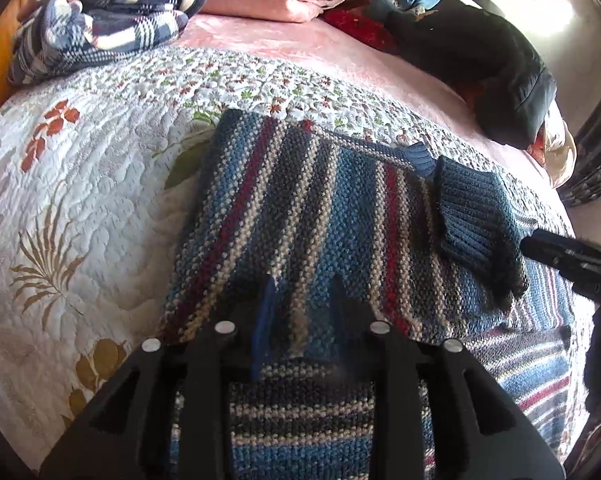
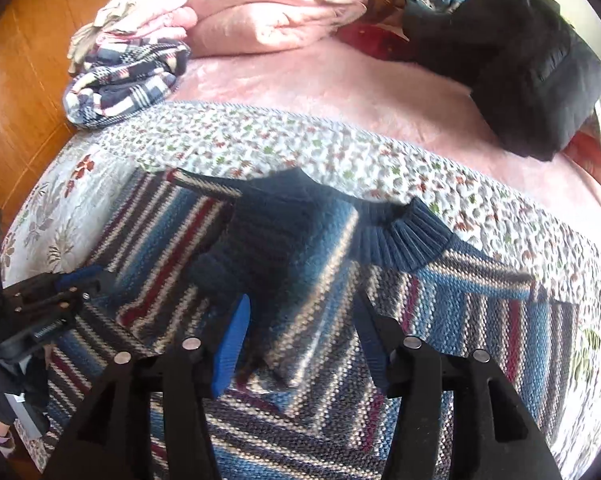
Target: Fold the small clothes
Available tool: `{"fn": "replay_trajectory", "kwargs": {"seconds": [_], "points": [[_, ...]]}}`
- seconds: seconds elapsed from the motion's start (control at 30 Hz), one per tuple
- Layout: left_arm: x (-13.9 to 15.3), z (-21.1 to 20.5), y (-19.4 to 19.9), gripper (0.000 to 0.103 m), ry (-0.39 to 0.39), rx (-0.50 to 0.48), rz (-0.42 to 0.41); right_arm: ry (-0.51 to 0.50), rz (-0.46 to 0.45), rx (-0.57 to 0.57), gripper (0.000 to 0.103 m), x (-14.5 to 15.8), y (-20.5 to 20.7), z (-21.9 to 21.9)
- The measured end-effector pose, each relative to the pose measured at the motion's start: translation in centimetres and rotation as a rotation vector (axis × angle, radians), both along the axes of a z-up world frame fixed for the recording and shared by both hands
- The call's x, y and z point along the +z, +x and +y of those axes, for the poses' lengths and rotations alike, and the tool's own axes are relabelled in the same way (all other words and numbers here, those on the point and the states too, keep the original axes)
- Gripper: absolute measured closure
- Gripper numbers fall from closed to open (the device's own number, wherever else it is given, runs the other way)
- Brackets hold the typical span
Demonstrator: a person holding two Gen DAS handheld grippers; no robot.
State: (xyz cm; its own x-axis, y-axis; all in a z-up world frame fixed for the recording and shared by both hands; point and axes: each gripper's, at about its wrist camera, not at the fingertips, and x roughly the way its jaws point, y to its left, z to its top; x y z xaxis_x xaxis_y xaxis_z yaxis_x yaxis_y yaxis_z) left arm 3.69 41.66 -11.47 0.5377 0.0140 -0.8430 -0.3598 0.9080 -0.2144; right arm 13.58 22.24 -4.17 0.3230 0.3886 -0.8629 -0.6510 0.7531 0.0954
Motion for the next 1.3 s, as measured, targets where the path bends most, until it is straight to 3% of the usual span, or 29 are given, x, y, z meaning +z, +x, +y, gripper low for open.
{"fn": "replay_trajectory", "kwargs": {"seconds": [0.17,0.37,0.43,0.5,0.53,0.8,0.97,1.13,1.3], "points": [[-0.9,-0.5,0.1,0.069,0.001,-0.024,0.016,-0.056,0.056,0.119,0.048,-1.2,-1.0,5.1],[-1.6,0.2,0.0,0.069,-0.041,-0.021,0.014,-0.165,0.091,0.111,0.048,-4.9,-0.1,7.8],[-1.8,0.3,0.1,0.069,-0.046,-0.019,0.014,-0.185,0.064,0.101,0.064,-4.8,-0.1,7.7],[-1.9,0.4,0.1,0.069,-0.049,-0.017,0.013,-0.147,0.087,0.080,0.090,-4.3,0.4,6.8],[-1.9,0.4,0.1,0.069,-0.051,-0.015,0.013,-0.114,0.111,0.057,0.092,-3.9,0.9,6.0],[-1.9,0.3,0.2,0.069,-0.042,-0.015,0.015,0.126,0.199,-0.108,0.092,-0.7,3.1,-2.3],[-2.0,0.3,0.2,0.069,-0.039,-0.017,0.018,0.106,0.197,-0.148,0.092,-0.8,3.9,-5.5],[-2.0,0.3,0.3,0.068,-0.030,-0.021,0.025,0.062,0.236,-0.212,0.092,-2.8,5.0,-9.2],[-2.1,0.2,0.5,0.068,-0.020,-0.031,0.040,0.096,0.335,-0.243,0.080,-5.8,4.7,-12.5]]}}
